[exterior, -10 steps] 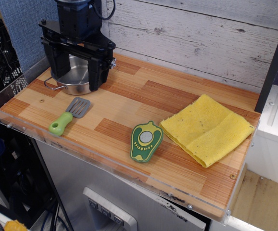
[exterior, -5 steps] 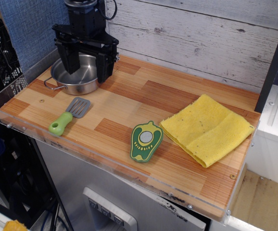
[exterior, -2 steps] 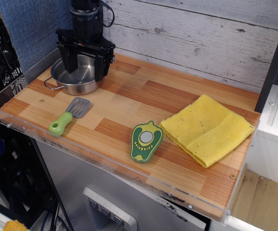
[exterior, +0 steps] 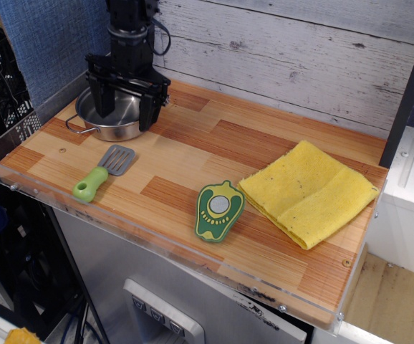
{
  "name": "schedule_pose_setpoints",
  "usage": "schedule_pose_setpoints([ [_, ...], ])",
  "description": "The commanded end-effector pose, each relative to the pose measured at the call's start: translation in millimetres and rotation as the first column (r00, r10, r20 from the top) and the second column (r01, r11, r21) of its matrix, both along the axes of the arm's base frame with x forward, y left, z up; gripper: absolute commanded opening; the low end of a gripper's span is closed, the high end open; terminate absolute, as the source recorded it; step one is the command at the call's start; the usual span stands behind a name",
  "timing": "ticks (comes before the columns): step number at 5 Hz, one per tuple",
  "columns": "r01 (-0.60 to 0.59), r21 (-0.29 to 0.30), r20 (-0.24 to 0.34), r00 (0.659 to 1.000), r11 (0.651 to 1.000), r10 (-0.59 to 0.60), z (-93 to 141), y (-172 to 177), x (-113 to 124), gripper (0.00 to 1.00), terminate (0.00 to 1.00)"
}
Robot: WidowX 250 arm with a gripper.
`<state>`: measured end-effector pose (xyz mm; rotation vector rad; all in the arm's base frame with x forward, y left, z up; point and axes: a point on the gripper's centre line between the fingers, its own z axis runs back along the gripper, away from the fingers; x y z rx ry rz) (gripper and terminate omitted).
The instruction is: Move the pot put on the yellow cloth
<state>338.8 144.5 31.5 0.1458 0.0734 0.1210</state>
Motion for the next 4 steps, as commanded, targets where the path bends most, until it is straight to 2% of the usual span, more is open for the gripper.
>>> schedule_pose_setpoints([
  [1, 0.016, 0.031, 0.081, 0.997, 0.999, -0.018, -0.1, 0.5, 6.6, 1.0, 0.0],
  [2, 0.037, 0.017, 0.183, 0.982, 0.999, -0.04, 8.3, 6.6, 1.6, 1.0, 0.0],
  [3, 0.032, -0.008, 0.202, 0.979, 0.999, -0.03, 11.3, 8.7, -2.3, 0.0, 0.0],
  [4, 0.03, -0.024, 0.217, 0.976, 0.999, -0.024, 16.8, 10.1, -5.3, 0.0, 0.0],
])
